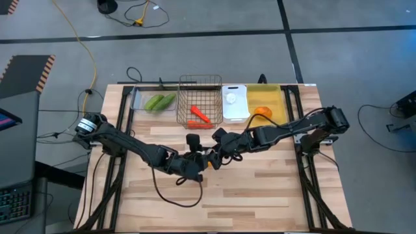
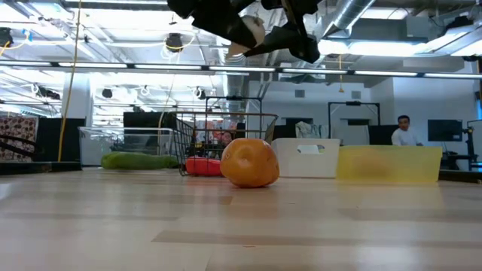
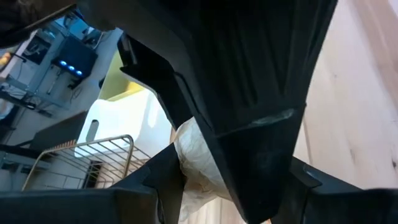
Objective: Sort produce into baskets
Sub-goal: Put the garlic into the white bin
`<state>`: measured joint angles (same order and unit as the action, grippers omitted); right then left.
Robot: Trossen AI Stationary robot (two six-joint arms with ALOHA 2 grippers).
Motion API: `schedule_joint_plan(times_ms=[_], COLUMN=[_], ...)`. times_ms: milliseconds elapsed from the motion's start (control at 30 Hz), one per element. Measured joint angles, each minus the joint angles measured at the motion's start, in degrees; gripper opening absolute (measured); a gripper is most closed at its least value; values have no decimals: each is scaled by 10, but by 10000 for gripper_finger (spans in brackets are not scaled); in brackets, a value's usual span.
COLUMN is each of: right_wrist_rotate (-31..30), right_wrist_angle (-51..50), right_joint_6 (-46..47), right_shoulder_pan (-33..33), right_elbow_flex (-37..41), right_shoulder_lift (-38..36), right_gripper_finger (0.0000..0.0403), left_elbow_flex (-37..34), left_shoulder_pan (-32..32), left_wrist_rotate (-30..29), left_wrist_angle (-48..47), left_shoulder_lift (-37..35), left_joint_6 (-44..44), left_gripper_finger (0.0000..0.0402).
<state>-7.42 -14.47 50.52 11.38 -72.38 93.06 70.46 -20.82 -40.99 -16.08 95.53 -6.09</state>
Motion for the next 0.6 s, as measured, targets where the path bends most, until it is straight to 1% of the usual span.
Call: schedule_joint_plan(times_ms=[133, 267, 467, 600], right_wrist_rotate=[-1, -1, -2, -2], right_wrist_angle=[-1, -2, -4, -4], right_joint_6=[0, 0, 2, 2], right_shoulder_pan=[0, 0, 0, -3], right_elbow_flex=[0, 0, 0, 0], right_shoulder_lift=[0, 0, 0, 0], right_gripper_finger=[284, 267, 212, 174], left_elbow_flex=[0, 0, 0, 0], left_shoulder_pan=[0, 0, 0, 0], left_wrist_rotate=[0, 0, 0, -3], left_wrist_angle=[3, 3, 4, 4], left_shoulder_lift=[0, 0, 0, 0], left_joint_6=[0, 0, -18, -12], left_gripper_finger=[161, 161, 162, 177])
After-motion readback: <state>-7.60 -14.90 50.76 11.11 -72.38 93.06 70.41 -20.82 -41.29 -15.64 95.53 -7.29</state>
